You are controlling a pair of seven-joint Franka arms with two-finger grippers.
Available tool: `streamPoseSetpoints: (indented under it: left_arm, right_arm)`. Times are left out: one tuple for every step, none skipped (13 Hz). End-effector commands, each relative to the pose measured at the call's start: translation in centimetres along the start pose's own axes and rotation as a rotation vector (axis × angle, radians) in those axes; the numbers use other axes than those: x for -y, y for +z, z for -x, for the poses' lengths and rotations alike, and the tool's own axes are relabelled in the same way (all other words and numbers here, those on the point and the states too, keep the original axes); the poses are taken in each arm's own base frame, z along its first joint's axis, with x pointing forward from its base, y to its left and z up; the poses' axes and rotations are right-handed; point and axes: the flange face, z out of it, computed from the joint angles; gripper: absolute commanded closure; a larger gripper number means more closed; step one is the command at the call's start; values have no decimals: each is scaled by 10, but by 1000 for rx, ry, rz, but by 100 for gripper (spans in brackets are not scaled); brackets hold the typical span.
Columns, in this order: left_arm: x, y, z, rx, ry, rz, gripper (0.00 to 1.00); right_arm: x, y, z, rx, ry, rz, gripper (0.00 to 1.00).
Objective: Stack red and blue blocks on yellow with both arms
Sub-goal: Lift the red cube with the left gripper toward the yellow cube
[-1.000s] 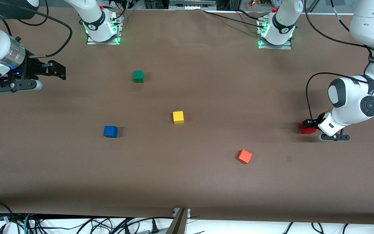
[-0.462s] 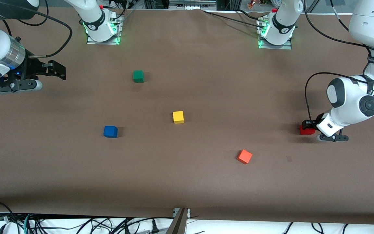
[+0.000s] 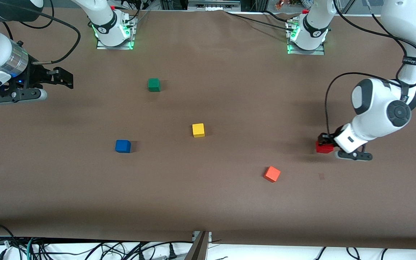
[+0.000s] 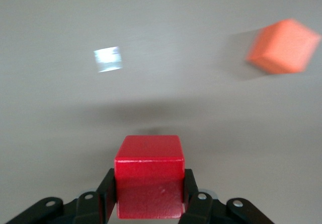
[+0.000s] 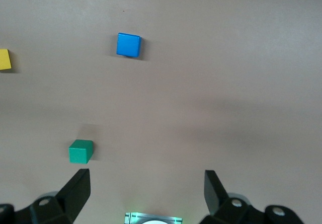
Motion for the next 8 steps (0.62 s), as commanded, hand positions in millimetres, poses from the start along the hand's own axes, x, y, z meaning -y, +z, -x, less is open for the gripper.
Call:
streamPoseSetpoints:
  left_arm:
    - [-84,-22,-11,21,-18,-18,92]
    - [-119,-27,-8,18,-32,-20,95]
    - [-154,-30,-3,10,-47,-17,96]
    - [-184,-31,-1,1,-64,-12,96]
    - [-215,-28,3,-2,-68,-5,96]
    - [-245,-21,7,2,-72,0,96]
    - [-273,-14,12,4,-78,6,96]
    - [-299,-4,15,10,-77,11,97]
  right_arm:
    - [2,-5,1,-8,-9,2,0]
    - [2,-5,1,-8,-9,2,0]
    - [1,-5,1,-8,-9,4,0]
    - [2,-5,1,-8,-9,2,0]
    - [2,-5,1,-8,-9,2,0]
    - [2,-5,1,-8,-9,2,0]
    - [2,-5,1,-8,-9,2,0]
    - [1,-6,0,-11,-9,4,0]
